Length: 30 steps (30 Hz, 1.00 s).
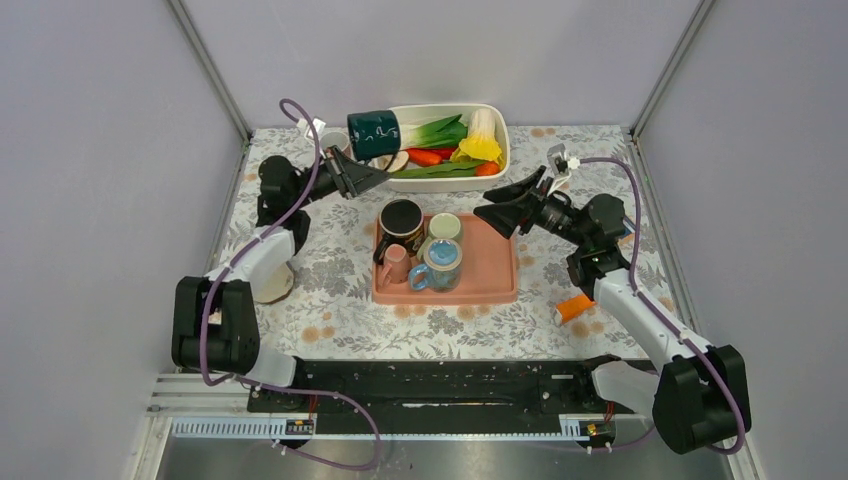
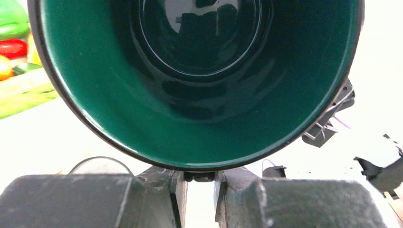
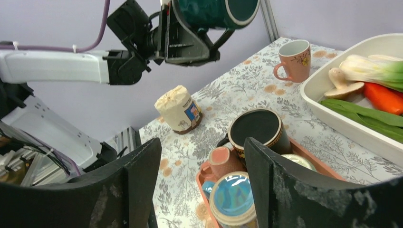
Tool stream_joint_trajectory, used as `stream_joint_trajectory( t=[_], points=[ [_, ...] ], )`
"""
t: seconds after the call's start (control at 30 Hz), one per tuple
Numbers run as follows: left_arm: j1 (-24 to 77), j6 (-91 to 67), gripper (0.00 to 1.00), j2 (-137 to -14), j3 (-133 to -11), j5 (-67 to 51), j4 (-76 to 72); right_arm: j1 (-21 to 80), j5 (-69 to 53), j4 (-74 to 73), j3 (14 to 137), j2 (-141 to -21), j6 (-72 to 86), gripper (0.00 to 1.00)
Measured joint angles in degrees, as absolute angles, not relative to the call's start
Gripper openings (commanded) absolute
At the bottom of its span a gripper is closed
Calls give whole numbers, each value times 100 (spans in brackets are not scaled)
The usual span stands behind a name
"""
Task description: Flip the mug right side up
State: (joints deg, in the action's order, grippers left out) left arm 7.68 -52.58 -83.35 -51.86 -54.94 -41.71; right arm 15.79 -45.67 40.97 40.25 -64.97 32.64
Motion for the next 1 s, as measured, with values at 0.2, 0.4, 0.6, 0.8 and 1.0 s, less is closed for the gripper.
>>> stream_joint_trajectory(
  t=[0.2, 0.4, 0.6, 0.8, 1.0],
  points=[
    [121, -5109, 0, -8431, -5039, -5747, -4202, 1559, -4722, 3959, 3774, -6285, 2928, 74],
    [-569, -4965, 0, -8984, -4912, -6047, -4281, 1559, -4755, 3913, 3616, -6261, 2757, 75],
    [-1039, -4294, 0, -9443, -4901, -6152, -3601, 1557, -4748, 3916, 3507, -6235, 2670, 76],
    [-1173, -3116, 0, -9688, -4952, -6104, -2294, 1555, -4742, 3918, 3452, -6165, 2626, 76],
    [-1166, -1955, 0, -9944, -5334, -5830, -891, 1527, -4709, 3918, 3417, -6101, 2576, 77]
  ],
)
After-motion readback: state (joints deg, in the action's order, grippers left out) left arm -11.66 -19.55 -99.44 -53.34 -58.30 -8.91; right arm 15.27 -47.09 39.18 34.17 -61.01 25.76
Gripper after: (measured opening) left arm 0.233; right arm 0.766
